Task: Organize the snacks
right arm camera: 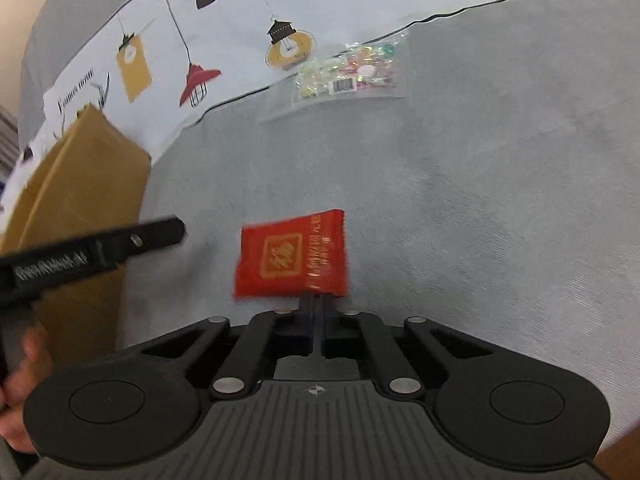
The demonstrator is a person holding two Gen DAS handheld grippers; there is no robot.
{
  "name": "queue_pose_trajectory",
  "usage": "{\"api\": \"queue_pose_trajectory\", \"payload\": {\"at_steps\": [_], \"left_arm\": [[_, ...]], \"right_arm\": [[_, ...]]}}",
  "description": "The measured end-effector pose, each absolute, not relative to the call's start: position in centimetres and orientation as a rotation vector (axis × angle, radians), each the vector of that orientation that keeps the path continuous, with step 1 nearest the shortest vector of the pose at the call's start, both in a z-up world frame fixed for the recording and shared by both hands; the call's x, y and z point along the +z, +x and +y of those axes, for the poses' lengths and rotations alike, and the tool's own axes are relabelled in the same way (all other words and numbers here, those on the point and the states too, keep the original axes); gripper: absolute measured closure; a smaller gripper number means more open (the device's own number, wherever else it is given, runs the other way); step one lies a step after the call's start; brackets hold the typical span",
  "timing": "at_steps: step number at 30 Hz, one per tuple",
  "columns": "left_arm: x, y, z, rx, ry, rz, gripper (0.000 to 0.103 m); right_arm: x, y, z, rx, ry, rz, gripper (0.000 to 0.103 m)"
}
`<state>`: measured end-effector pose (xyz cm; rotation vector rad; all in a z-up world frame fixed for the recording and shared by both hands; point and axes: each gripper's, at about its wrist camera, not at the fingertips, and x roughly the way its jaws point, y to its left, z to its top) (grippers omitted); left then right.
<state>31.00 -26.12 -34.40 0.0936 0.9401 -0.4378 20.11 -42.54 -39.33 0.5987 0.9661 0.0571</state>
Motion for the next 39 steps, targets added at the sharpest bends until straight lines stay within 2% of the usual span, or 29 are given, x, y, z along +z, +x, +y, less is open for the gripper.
{"api": "queue_pose_trajectory", "payload": {"at_steps": [12, 18, 20, 21, 22, 23, 24, 25, 26, 27, 29, 31, 32, 35, 37, 39], "left_arm": [[-36.1, 35.4, -25.6, -0.296, 0.078, 1.008, 0.051], [-36.0, 37.8, -28.2, -0.268, 0.126, 1.010, 0.051], [-36.2, 38.5, -29.5, -0.277, 0.153, 1.008, 0.051], [-36.6, 38.9, -30.2, -0.284, 0.180, 1.009, 0.051], [-36.9, 39.1, -30.9, -0.291, 0.216, 0.998, 0.045], [-37.0, 39.2, -31.6, -0.303, 0.247, 0.980, 0.045], [-37.0, 39.4, -32.0, -0.323, 0.271, 0.972, 0.045], [-37.1, 39.6, -32.4, -0.338, 0.295, 0.972, 0.046], [-37.2, 39.8, -32.6, -0.346, 0.308, 0.973, 0.048], [-37.2, 40.0, -32.5, -0.352, 0.309, 0.974, 0.053], [-37.0, 40.3, -32.0, -0.347, 0.296, 0.977, 0.065], [-36.7, 40.7, -31.3, -0.312, 0.286, 0.969, 0.098], [-36.6, 41.0, -31.0, -0.279, 0.291, 0.966, 0.103], [-37.0, 41.9, -29.2, -0.218, 0.246, 0.991, 0.103], [-37.2, 42.0, -28.4, -0.219, 0.225, 1.000, 0.103], [-37.0, 41.8, -28.3, -0.226, 0.216, 1.002, 0.103]], "right_arm": [[-41.5, 31.8, -43.1, 0.281, 0.674, 0.856, 0.103], [-40.7, 31.7, -44.9, 0.254, 0.702, 0.790, 0.103], [-39.6, 31.4, -45.4, 0.233, 0.649, 0.752, 0.099], [-39.2, 31.1, -45.8, 0.205, 0.631, 0.736, 0.099], [-38.8, 30.8, -46.3, 0.169, 0.618, 0.717, 0.098], [-38.4, 30.5, -46.9, 0.135, 0.611, 0.692, 0.091], [-38.1, 30.3, -47.4, 0.100, 0.602, 0.673, 0.070], [-37.8, 30.2, -47.9, 0.045, 0.579, 0.657, 0.055], [-37.7, 30.0, -48.4, 0.008, 0.562, 0.642, 0.029], [-37.7, 30.0, -48.8, -0.020, 0.541, 0.626, 0.016], [-37.9, 30.6, -49.2, -0.029, 0.490, 0.626, 0.016], [-38.5, 31.5, -49.2, -0.030, 0.405, 0.637, 0.016], [-38.9, 32.1, -49.0, -0.035, 0.377, 0.649, 0.016], [-41.0, 33.2, -49.5, -0.013, 0.415, 0.696, 0.016], [-41.2, 33.7, -48.6, -0.027, 0.317, 0.695, 0.022], [-41.1, 34.0, -47.5, -0.048, 0.223, 0.701, 0.042]]}}
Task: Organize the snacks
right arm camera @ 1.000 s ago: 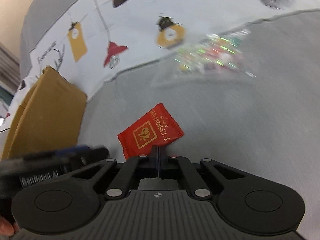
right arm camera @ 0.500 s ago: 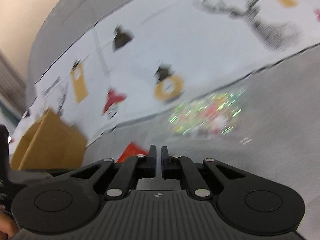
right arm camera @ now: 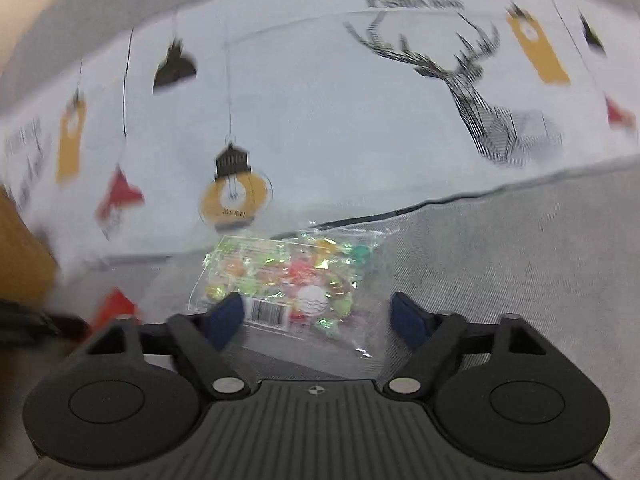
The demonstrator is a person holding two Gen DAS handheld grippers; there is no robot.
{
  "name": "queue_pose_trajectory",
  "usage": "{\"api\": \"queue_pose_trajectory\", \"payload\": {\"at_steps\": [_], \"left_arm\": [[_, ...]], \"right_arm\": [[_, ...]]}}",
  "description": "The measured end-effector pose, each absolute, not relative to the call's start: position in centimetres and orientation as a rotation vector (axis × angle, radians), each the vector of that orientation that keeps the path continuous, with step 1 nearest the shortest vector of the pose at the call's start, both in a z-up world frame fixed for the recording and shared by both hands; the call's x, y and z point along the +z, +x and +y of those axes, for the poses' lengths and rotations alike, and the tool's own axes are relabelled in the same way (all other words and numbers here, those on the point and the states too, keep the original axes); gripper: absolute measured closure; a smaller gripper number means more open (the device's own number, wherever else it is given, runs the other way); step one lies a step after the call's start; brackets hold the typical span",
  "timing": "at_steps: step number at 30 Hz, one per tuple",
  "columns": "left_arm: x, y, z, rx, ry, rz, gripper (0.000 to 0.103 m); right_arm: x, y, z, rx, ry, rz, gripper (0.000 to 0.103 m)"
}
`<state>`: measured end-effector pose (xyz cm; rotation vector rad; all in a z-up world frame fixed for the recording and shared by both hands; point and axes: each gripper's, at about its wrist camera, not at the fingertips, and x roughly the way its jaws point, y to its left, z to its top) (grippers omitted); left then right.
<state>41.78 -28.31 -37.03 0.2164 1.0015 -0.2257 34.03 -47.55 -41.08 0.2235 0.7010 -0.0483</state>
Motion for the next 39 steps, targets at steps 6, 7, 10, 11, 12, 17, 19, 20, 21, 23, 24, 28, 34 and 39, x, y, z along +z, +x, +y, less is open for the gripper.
{"api": "queue_pose_trajectory", "payload": {"at_steps": [6, 7, 10, 11, 12, 17, 19, 20, 21, 23, 24, 28, 34, 39], "left_arm": [[-36.5, 40.7, -29.2, -0.331, 0.181, 1.002, 0.085], [-36.6, 40.5, -29.4, -0.347, 0.179, 1.000, 0.080], [-36.8, 40.2, -29.7, -0.394, 0.155, 1.000, 0.080], [-36.8, 39.9, -29.7, -0.408, 0.141, 1.001, 0.080], [-36.8, 39.7, -29.9, -0.424, 0.127, 1.002, 0.080], [-36.9, 38.9, -31.5, -0.506, 0.108, 0.986, 0.047], [-37.0, 38.8, -32.4, -0.528, 0.110, 0.990, 0.047], [-37.3, 38.8, -32.9, -0.525, 0.129, 0.997, 0.047], [-37.7, 38.7, -33.6, -0.509, 0.183, 0.999, 0.047], [-38.3, 37.8, -34.6, -0.520, 0.282, 0.937, 0.049], [-38.5, 37.5, -34.8, -0.528, 0.308, 0.918, 0.053], [-38.1, 37.8, -33.3, -0.530, 0.237, 0.954, 0.083], [-36.2, 37.5, -31.3, -0.471, 0.207, 0.930, 0.101], [-36.6, 36.9, -31.1, -0.474, 0.207, 0.953, 0.100]], "right_arm": [[-41.5, 33.3, -50.6, -0.057, 0.340, 0.695, 0.103], [-41.5, 33.1, -50.8, -0.054, 0.355, 0.691, 0.103], [-41.3, 32.4, -50.5, -0.056, 0.334, 0.687, 0.103], [-41.2, 32.3, -50.6, -0.054, 0.337, 0.689, 0.103], [-41.2, 32.1, -50.7, -0.053, 0.344, 0.693, 0.103], [-40.1, 30.2, -51.7, -0.054, 0.371, 0.707, 0.103], [-39.2, 29.0, -52.4, -0.057, 0.393, 0.693, 0.103], [-38.6, 28.4, -52.6, -0.062, 0.400, 0.681, 0.103], [-38.0, 27.7, -52.8, -0.065, 0.404, 0.667, 0.103], [-36.5, 26.6, -52.8, -0.065, 0.396, 0.634, 0.103], [-35.8, 26.1, -52.6, -0.067, 0.390, 0.619, 0.103], [-33.3, 24.9, -51.8, -0.043, 0.370, 0.549, 0.103], [-31.0, 24.5, -50.7, -0.005, 0.346, 0.495, 0.103], [-29.4, 23.7, -49.8, 0.011, 0.327, 0.463, 0.103]]}}
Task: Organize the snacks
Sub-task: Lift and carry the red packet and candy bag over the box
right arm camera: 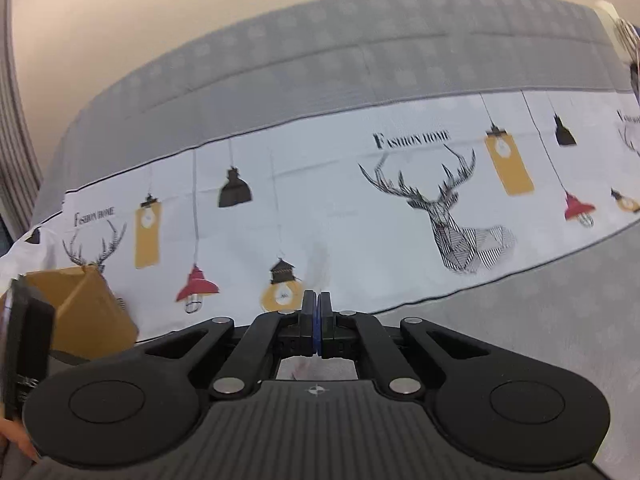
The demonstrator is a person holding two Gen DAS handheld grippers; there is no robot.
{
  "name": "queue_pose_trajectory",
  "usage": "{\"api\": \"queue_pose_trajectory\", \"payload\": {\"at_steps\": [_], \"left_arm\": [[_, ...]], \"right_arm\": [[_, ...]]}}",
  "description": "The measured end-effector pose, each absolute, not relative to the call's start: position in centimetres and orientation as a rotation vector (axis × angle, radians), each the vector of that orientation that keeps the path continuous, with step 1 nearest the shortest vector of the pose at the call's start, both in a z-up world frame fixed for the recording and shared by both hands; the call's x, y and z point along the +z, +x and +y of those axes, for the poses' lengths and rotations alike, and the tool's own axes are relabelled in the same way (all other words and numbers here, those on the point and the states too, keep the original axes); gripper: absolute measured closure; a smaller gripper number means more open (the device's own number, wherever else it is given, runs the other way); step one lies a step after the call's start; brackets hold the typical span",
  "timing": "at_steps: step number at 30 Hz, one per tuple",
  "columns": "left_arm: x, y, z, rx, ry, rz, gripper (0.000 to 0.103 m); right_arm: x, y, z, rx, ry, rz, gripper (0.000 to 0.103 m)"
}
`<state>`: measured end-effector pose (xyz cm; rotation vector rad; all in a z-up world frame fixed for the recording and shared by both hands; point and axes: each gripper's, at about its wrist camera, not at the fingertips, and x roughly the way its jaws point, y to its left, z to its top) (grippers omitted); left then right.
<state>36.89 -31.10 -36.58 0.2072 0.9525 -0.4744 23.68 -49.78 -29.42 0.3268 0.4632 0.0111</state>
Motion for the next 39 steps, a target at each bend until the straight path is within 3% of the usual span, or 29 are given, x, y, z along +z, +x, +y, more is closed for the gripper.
{"api": "queue_pose_trajectory", "payload": {"at_steps": [11, 12, 13, 14, 15, 16, 18, 20, 21, 23, 24, 28, 29, 31, 32, 33, 39], "left_arm": [[-37.3, 36.7, -30.8, -0.466, 0.186, 0.983, 0.096], [-37.3, 36.6, -30.9, -0.465, 0.184, 0.990, 0.084], [-37.2, 36.6, -30.9, -0.462, 0.182, 0.997, 0.053], [-37.2, 36.5, -30.9, -0.458, 0.177, 0.998, 0.037], [-37.2, 36.4, -31.0, -0.458, 0.174, 0.993, 0.017], [-37.3, 36.3, -31.1, -0.464, 0.175, 0.987, 0.015], [-37.9, 36.2, -31.7, -0.480, 0.190, 1.009, 0.015], [-38.7, 35.9, -32.2, -0.481, 0.227, 0.998, 0.016], [-38.9, 35.5, -32.5, -0.475, 0.264, 0.964, 0.022], [-38.9, 35.4, -32.2, -0.487, 0.260, 0.928, 0.045], [-38.7, 35.8, -31.9, -0.477, 0.237, 0.933, 0.055], [-38.4, 37.5, -30.3, -0.447, 0.124, 0.974, 0.062], [-38.4, 37.5, -30.2, -0.433, 0.129, 0.969, 0.062], [-38.2, 37.3, -30.3, -0.415, 0.134, 0.963, 0.062], [-38.1, 37.2, -30.2, -0.413, 0.128, 0.963, 0.062], [-38.0, 37.1, -30.2, -0.410, 0.125, 0.964, 0.062], [-37.7, 36.7, -29.0, -0.406, 0.082, 0.988, 0.061]], "right_arm": [[-37.6, 24.4, -53.3, -0.079, 0.442, 0.817, 0.103], [-38.2, 24.5, -53.3, -0.076, 0.452, 0.833, 0.100], [-38.5, 24.5, -53.1, -0.075, 0.446, 0.833, 0.096], [-38.5, 24.6, -52.8, -0.085, 0.422, 0.829, 0.091], [-38.3, 24.7, -52.5, -0.082, 0.389, 0.816, 0.080], [-38.0, 24.8, -52.0, -0.063, 0.354, 0.789, 0.070], [-37.8, 25.3, -51.1, -0.022, 0.277, 0.732, 0.023], [-38.3, 26.3, -50.6, -0.007, 0.221, 0.724, 0.012], [-38.6, 26.9, -50.5, -0.003, 0.205, 0.726, 0.012], [-40.0, 28.1, -50.4, 0.033, 0.197, 0.752, 0.011], [-40.8, 28.6, -50.4, 0.054, 0.207, 0.765, 0.000], [-41.2, 28.9, -49.3, 0.121, 0.145, 0.769, 0.001], [-41.1, 29.0, -49.2, 0.126, 0.146, 0.778, 0.006], [-40.5, 28.9, -49.5, 0.106, 0.165, 0.770, 0.031], [-40.2, 28.6, -50.4, 0.087, 0.232, 0.754, 0.070], [-40.3, 28.5, -51.3, 0.090, 0.302, 0.759, 0.080], [-40.0, 27.0, -51.4, 0.085, 0.343, 0.731, 0.086]]}}
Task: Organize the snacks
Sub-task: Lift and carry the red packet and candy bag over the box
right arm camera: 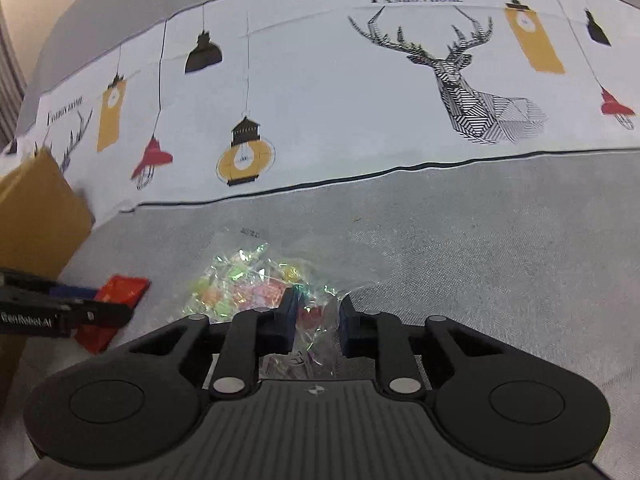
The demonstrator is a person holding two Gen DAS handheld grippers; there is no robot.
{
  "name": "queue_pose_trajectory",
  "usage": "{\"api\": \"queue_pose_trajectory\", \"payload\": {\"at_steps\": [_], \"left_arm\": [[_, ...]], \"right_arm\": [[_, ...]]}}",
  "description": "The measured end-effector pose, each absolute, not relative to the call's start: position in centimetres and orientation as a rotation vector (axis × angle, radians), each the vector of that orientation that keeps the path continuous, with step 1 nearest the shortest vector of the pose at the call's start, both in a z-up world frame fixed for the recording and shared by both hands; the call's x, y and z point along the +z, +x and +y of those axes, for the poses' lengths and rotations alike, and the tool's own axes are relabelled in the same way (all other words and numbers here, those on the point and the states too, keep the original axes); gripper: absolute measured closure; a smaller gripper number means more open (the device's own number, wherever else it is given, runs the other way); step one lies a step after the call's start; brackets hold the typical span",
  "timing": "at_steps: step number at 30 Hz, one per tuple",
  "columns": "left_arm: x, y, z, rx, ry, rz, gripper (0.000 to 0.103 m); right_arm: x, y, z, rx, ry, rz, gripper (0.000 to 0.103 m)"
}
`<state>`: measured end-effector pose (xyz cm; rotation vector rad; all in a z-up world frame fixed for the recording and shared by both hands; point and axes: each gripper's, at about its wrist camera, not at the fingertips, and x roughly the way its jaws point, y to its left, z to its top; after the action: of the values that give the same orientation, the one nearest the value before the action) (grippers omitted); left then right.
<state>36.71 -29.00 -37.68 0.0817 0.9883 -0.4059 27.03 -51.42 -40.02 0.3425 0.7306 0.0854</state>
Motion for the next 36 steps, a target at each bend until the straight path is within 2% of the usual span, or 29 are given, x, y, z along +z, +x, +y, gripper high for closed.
{"api": "queue_pose_trajectory", "payload": {"at_steps": [4, 10, 13, 24, 36], "left_arm": [[-36.1, 36.1, -28.0, -0.415, 0.027, 0.987, 0.061], [-30.8, 33.9, -27.0, -0.434, 0.031, 0.916, 0.061], [-28.5, 32.5, -25.6, -0.420, 0.036, 0.889, 0.061], [-20.3, 25.6, -16.5, -0.383, -0.018, 0.773, 0.061], [-11.7, 21.0, -4.9, -0.303, -0.049, 0.582, 0.061]], "right_arm": [[-37.0, 25.4, -51.3, 0.060, 0.334, 0.639, 0.093], [-31.0, 22.6, -48.1, 0.043, 0.259, 0.525, 0.101], [-31.1, 21.9, -46.6, 0.035, 0.261, 0.540, 0.103], [-23.7, 16.3, -38.6, 0.073, 0.178, 0.426, 0.103], [-9.4, 11.9, -25.0, 0.267, 0.085, 0.184, 0.103]]}}
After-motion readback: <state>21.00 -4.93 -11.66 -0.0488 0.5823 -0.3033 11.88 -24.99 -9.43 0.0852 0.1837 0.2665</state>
